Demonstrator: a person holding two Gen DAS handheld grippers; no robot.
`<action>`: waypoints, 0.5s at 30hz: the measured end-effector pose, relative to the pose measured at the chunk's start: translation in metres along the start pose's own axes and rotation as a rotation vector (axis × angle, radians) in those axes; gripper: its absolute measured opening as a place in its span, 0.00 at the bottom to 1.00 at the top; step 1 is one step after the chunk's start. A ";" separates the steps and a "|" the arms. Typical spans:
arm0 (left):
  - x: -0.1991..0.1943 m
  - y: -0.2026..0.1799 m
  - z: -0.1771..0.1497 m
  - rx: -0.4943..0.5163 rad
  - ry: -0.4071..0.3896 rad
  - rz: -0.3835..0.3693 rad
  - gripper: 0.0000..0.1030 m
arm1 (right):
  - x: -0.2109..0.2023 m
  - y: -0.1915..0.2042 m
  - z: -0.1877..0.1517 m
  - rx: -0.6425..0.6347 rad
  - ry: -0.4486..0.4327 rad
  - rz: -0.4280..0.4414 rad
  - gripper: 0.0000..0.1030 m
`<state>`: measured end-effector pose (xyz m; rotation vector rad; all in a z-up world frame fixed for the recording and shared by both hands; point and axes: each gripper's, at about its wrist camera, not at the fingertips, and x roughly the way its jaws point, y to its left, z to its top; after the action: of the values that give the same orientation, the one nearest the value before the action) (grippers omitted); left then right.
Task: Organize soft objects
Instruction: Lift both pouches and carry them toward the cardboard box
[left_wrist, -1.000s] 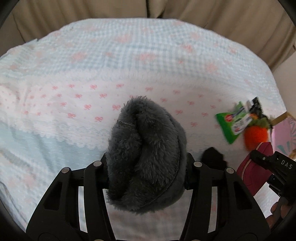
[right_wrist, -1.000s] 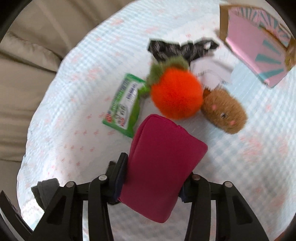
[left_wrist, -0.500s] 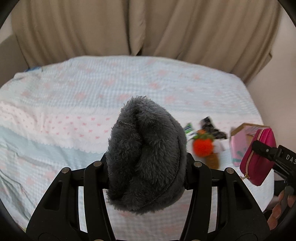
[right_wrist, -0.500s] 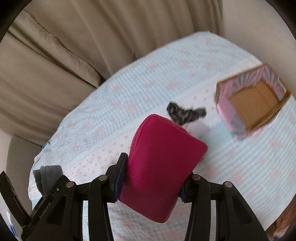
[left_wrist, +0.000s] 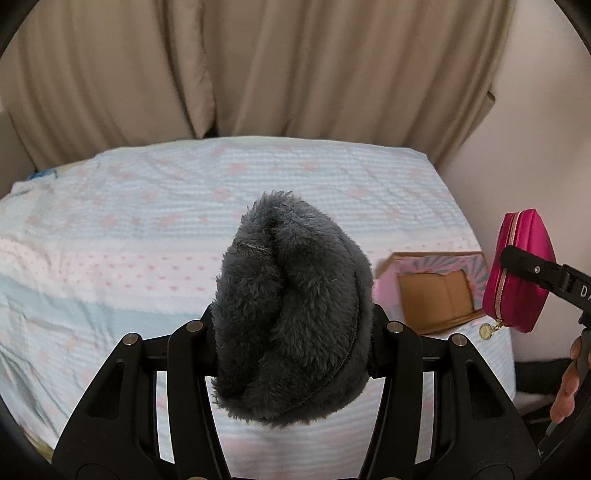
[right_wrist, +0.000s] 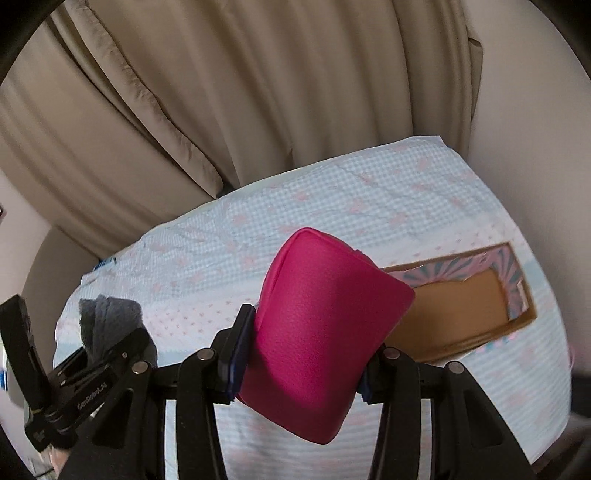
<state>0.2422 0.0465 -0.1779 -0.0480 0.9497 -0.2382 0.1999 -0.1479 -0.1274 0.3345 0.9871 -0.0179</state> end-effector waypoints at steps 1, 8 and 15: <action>0.003 -0.012 -0.002 -0.008 0.005 0.001 0.48 | -0.002 -0.013 0.003 -0.018 0.009 0.010 0.42; 0.045 -0.107 -0.010 -0.049 0.048 -0.009 0.48 | 0.004 -0.099 0.019 -0.118 0.080 0.032 0.42; 0.107 -0.187 -0.005 -0.006 0.130 -0.020 0.48 | 0.030 -0.175 0.022 -0.175 0.151 0.007 0.42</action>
<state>0.2637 -0.1584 -0.2394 -0.0478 1.0800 -0.2594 0.2057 -0.3165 -0.1877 0.1798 1.1289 0.1008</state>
